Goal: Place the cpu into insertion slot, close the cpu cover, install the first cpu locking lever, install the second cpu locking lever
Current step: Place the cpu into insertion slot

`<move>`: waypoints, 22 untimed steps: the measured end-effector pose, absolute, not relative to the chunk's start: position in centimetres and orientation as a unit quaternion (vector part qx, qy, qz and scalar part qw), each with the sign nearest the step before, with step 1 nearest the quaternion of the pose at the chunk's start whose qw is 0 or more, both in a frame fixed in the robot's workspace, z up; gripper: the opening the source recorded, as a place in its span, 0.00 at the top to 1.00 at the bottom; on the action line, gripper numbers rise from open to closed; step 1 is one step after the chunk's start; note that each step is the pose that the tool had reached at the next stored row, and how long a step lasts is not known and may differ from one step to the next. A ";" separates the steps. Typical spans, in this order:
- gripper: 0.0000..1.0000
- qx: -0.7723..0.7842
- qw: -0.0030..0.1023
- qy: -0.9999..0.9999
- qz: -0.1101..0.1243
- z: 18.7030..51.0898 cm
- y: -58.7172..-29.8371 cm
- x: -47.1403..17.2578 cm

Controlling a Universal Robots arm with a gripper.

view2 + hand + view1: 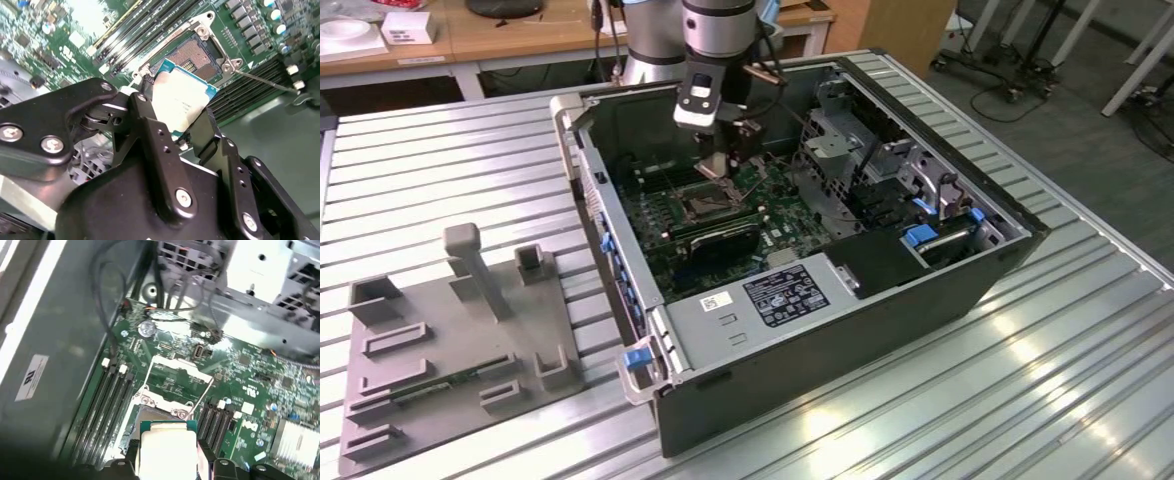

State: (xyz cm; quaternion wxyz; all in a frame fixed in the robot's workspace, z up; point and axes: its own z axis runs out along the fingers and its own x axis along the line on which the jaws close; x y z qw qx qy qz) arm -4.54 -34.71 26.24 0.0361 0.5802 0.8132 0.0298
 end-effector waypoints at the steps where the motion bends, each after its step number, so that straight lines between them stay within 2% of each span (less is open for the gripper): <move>1: 0.46 0.588 0.036 0.807 0.029 26.2 -34.7 -4.5; 22: 0.46 0.720 0.041 0.692 0.023 25.8 -34.7 -4.5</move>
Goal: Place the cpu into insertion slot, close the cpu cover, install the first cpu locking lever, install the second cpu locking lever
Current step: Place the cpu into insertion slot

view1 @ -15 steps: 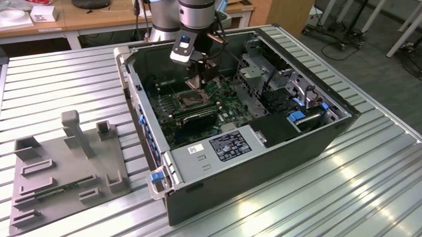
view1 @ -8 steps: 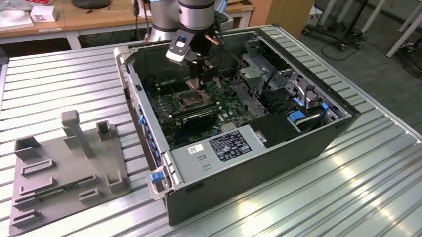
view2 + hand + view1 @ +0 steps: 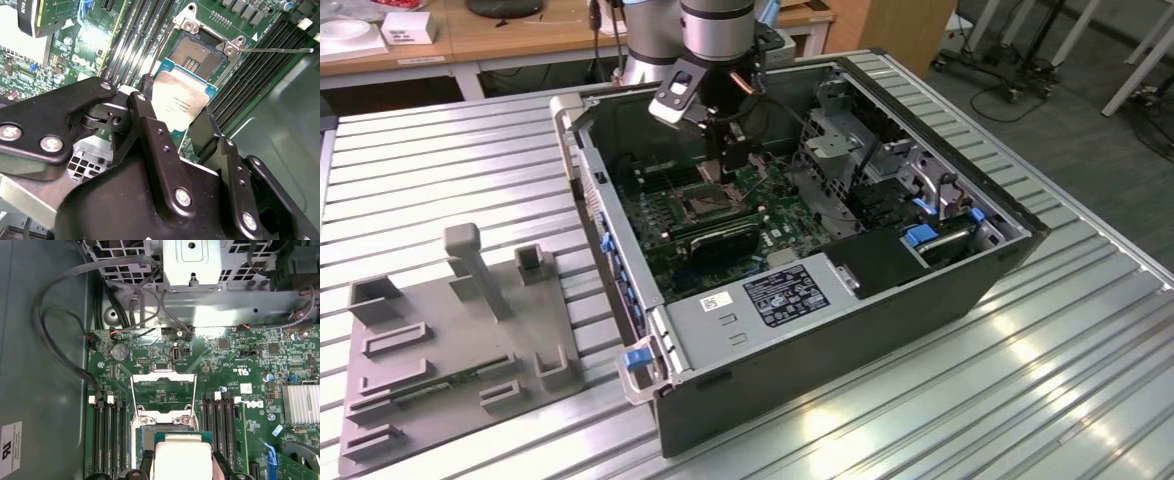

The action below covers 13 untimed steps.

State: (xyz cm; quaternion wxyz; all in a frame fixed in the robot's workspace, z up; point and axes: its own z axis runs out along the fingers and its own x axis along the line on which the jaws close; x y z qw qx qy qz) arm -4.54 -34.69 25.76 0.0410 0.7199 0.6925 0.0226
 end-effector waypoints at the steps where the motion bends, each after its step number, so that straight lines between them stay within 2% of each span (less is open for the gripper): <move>1: 0.46 0.720 0.041 0.692 0.023 25.8 -34.7 -4.5; 7: 0.46 0.720 0.034 0.692 0.031 25.6 -34.7 -4.6; 13: 0.46 0.720 0.033 0.692 0.031 24.8 -34.5 -4.6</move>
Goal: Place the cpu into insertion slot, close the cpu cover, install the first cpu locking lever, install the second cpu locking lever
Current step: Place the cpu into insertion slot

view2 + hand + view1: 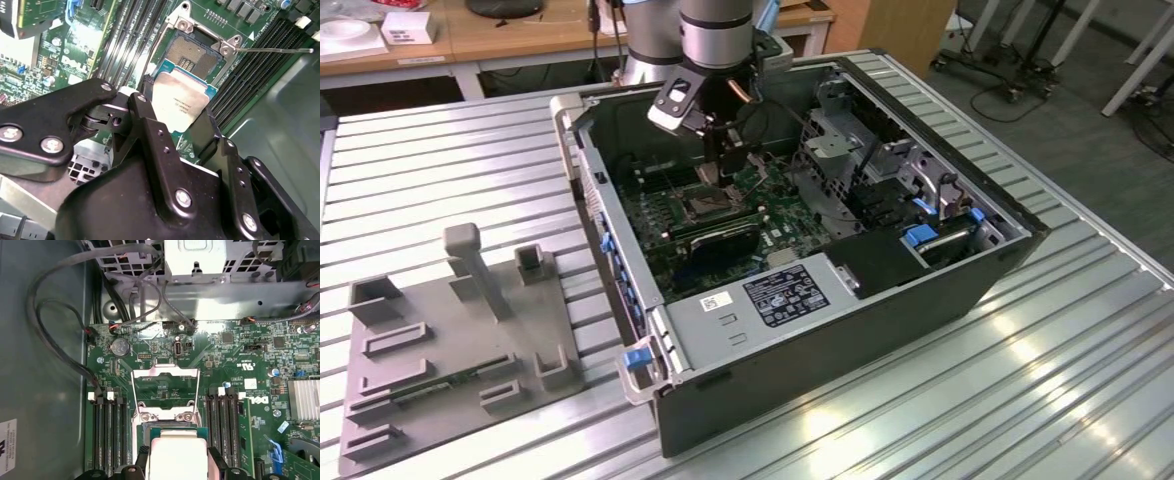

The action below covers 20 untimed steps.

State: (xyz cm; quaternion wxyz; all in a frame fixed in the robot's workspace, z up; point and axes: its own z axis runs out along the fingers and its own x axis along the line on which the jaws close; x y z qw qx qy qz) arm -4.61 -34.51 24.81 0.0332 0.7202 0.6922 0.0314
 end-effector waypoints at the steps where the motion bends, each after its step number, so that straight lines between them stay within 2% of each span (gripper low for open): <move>1: 0.46 0.720 0.033 0.692 0.031 24.7 -34.5 -4.6; 20: 0.46 0.716 0.032 0.696 0.032 23.2 -34.3 -4.8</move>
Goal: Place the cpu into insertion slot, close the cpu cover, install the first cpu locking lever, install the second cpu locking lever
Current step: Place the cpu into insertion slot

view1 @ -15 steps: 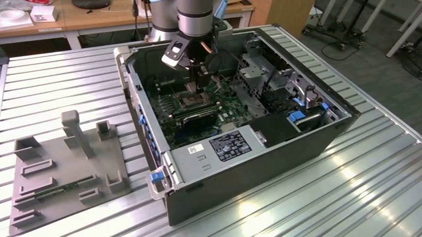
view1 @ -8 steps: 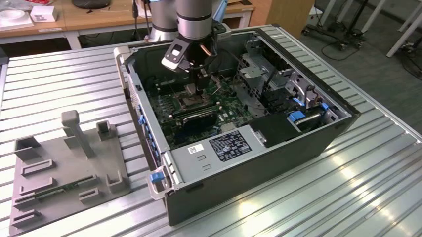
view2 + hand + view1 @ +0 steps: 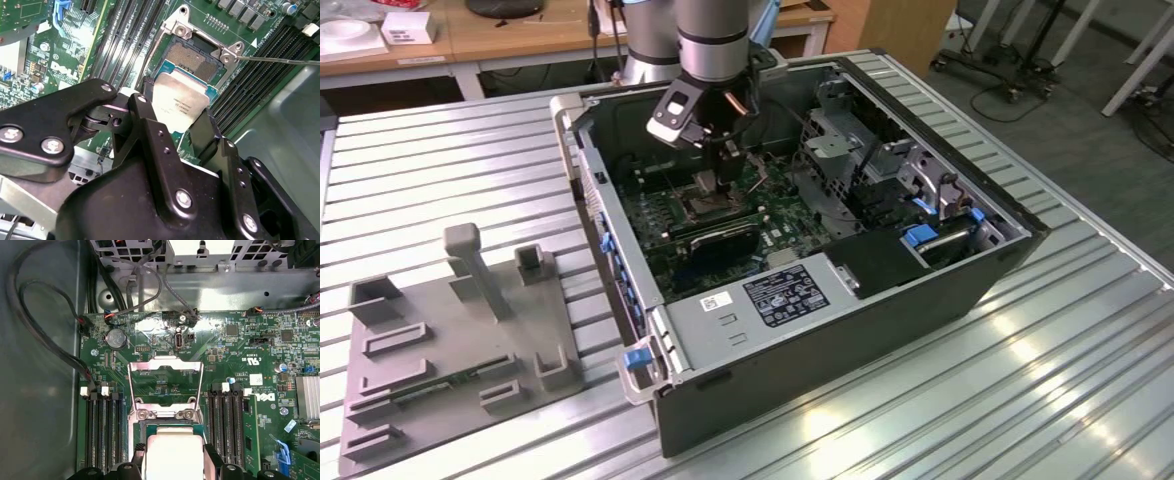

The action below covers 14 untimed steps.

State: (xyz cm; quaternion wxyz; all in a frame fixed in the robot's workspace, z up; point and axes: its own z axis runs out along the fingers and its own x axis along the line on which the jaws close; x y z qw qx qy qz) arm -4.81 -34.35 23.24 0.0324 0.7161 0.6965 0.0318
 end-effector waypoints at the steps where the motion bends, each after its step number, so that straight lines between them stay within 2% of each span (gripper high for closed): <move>1: 0.46 0.716 0.032 0.697 0.032 23.1 -34.3 -4.8; 14: 0.46 0.715 0.032 0.698 0.032 21.6 -34.3 -5.0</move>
